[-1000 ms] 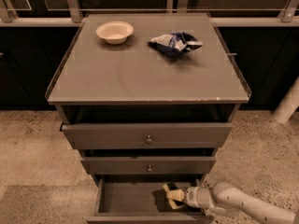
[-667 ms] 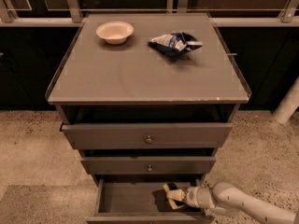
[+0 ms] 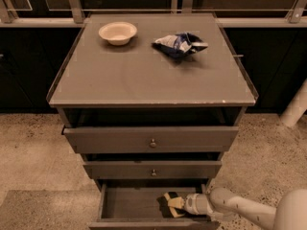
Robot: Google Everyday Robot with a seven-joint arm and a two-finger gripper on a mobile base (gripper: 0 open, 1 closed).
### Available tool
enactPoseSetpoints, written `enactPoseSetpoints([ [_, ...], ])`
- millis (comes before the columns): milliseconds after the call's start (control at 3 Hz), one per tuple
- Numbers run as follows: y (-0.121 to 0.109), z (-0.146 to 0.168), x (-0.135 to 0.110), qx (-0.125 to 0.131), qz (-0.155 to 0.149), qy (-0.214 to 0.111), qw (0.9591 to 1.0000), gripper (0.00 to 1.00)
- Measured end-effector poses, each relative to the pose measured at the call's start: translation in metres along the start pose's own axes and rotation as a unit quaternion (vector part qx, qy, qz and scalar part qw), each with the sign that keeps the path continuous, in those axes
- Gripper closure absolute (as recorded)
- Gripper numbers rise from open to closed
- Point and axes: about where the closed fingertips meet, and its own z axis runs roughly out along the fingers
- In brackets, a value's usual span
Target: Place sponge into bottom drawer
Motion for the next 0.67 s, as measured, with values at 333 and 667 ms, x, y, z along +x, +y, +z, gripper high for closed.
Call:
enactPoseSetpoints([
  [333,-0.0193,0.0205,0.0056,0.017,0.014,0.011,0.9997,1.00],
  [667,-0.0203,0.0221,0.0063,0.018,0.014,0.012,0.9997,0.82],
])
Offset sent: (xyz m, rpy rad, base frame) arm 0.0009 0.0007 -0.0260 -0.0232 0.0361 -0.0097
